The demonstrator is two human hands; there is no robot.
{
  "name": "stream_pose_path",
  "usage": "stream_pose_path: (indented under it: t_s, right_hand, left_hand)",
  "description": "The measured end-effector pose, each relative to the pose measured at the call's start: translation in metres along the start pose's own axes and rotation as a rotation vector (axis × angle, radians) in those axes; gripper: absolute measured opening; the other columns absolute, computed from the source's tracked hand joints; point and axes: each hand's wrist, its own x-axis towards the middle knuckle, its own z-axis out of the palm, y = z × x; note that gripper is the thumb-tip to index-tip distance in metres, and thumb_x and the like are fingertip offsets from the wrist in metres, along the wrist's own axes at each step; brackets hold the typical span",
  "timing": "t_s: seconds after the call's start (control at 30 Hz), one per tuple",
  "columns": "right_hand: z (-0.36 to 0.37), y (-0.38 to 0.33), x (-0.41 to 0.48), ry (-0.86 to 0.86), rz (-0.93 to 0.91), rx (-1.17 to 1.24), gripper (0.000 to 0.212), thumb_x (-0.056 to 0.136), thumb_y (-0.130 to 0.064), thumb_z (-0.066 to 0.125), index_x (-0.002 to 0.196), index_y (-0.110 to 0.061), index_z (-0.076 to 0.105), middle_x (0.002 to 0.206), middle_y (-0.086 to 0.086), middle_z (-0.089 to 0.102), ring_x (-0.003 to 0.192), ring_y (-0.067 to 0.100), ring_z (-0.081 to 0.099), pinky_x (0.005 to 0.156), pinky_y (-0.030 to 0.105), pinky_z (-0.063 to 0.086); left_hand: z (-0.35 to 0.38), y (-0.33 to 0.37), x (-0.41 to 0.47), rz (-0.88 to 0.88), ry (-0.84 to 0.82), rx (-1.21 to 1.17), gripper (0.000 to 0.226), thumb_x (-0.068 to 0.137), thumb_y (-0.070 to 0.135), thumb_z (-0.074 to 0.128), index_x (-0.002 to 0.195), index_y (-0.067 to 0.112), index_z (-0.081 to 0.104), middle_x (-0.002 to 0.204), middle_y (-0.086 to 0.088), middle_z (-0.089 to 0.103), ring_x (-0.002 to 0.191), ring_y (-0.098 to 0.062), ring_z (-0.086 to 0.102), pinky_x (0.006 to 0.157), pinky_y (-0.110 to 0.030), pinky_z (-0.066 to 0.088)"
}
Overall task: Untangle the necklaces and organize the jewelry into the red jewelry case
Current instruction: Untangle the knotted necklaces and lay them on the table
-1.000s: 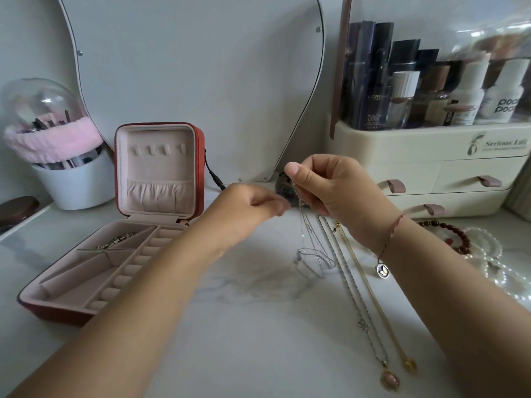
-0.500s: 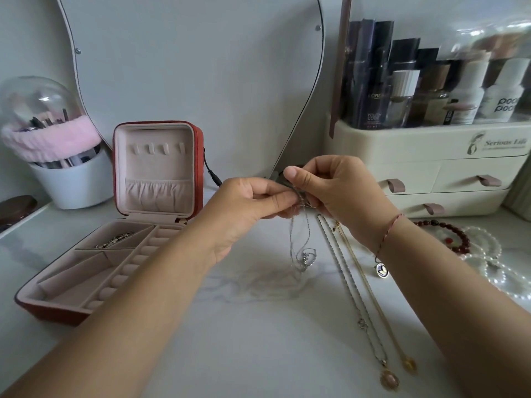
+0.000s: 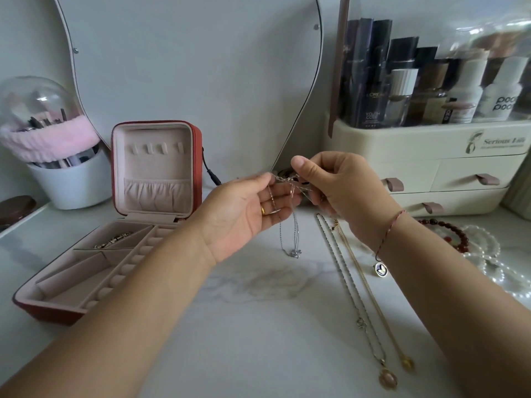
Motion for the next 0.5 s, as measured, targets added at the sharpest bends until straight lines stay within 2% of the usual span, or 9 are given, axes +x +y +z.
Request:
stream_pose_path:
  t_s: [0.1,0.17,0.27,0.33,0.4,0.5]
  right_hand:
    - [0.0003,-0.0023,-0.002,-0.011,-0.019,0.06,0.035,0.088,-0.032,0.062,0.07,-0.003,0.053,0.04,-0.001,0.045,0.03,0.005,0.03,0.033,0.013,0.023]
    - [0.0,-0.0034,-0.0025,-0.022,-0.023,0.115,0.032,0.089,-0.031,0.061,0.078,-0.002,0.054,0.042,0.001,0.043,0.03,0.005,0.03,0.032,0.013,0.022]
    - [-0.0007,-0.0029,-0.0017,-0.036,-0.033,0.171,0.032,0.089,-0.031,0.061,0.076,-0.002,0.053,0.041,0.002,0.04,0.031,0.006,0.029,0.033,0.013,0.022]
    - [-0.001,-0.0024,-0.0014,-0.039,-0.046,0.181,0.032,0.088,-0.031,0.062,0.069,-0.006,0.052,0.04,0.001,0.039,0.031,0.006,0.028,0.033,0.013,0.022]
    - [-0.0013,-0.0024,-0.0014,-0.039,-0.053,0.184,0.032,0.086,-0.03,0.063,0.066,-0.008,0.052,0.037,-0.002,0.038,0.03,0.006,0.027,0.033,0.013,0.021]
    - [-0.0013,-0.0022,-0.0012,-0.046,-0.049,0.192,0.034,0.079,-0.036,0.065,0.065,-0.008,0.052,0.037,-0.002,0.036,0.03,0.007,0.025,0.033,0.014,0.02]
  left_hand:
    - [0.0016,-0.0029,-0.0002,-0.015,0.014,-0.006,0.016,0.096,0.018,0.044,0.084,0.015,0.054,0.071,-0.003,0.066,0.054,-0.009,0.056,0.05,-0.018,0.044]
    - [0.0013,-0.0031,0.0007,-0.003,0.013,0.037,0.007,0.087,0.021,0.053,0.085,0.015,0.055,0.069,0.0,0.061,0.05,-0.007,0.045,0.046,-0.016,0.034]
    - [0.0012,-0.0025,-0.0007,0.008,-0.006,0.154,0.012,0.077,0.026,0.061,0.085,0.017,0.061,0.066,0.004,0.051,0.049,-0.006,0.035,0.047,-0.017,0.023]
    - [0.002,-0.0022,-0.0018,0.021,-0.02,0.199,0.004,0.075,0.025,0.064,0.073,0.022,0.065,0.062,0.005,0.043,0.049,-0.005,0.03,0.049,-0.019,0.017]
    - [0.0022,-0.0024,-0.0026,0.025,-0.02,0.222,0.012,0.074,0.022,0.065,0.063,0.023,0.068,0.058,0.007,0.037,0.048,-0.005,0.026,0.049,-0.019,0.014]
    - [0.0022,-0.0033,-0.002,0.04,-0.016,0.22,0.007,0.071,0.018,0.067,0.067,0.021,0.072,0.054,0.007,0.033,0.045,-0.004,0.024,0.046,-0.018,0.014]
